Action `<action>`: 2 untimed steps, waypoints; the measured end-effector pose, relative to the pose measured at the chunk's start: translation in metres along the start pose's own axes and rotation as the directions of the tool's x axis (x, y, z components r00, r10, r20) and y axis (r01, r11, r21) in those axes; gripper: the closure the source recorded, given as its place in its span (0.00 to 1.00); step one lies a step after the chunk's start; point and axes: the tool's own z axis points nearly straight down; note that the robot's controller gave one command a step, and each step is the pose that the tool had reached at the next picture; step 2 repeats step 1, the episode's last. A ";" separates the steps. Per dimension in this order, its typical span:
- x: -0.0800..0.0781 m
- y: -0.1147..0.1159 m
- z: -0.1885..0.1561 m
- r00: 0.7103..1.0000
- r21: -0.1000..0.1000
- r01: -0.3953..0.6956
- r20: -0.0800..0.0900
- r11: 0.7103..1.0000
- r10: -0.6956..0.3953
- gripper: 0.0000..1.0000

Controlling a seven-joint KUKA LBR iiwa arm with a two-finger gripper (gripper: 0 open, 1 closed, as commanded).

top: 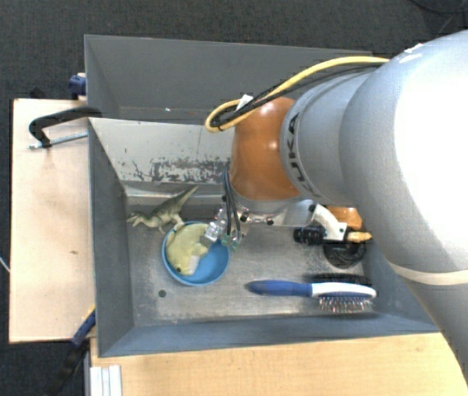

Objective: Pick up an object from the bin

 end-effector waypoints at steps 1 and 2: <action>0.008 0.012 -0.135 1.000 0.001 0.022 -0.001 1.000 -0.022 1.00; 0.008 0.012 -0.135 1.000 0.001 0.022 -0.001 1.000 -0.022 1.00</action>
Offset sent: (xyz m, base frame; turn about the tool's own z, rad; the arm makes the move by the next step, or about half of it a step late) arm -0.0041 0.0122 0.1288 -0.0183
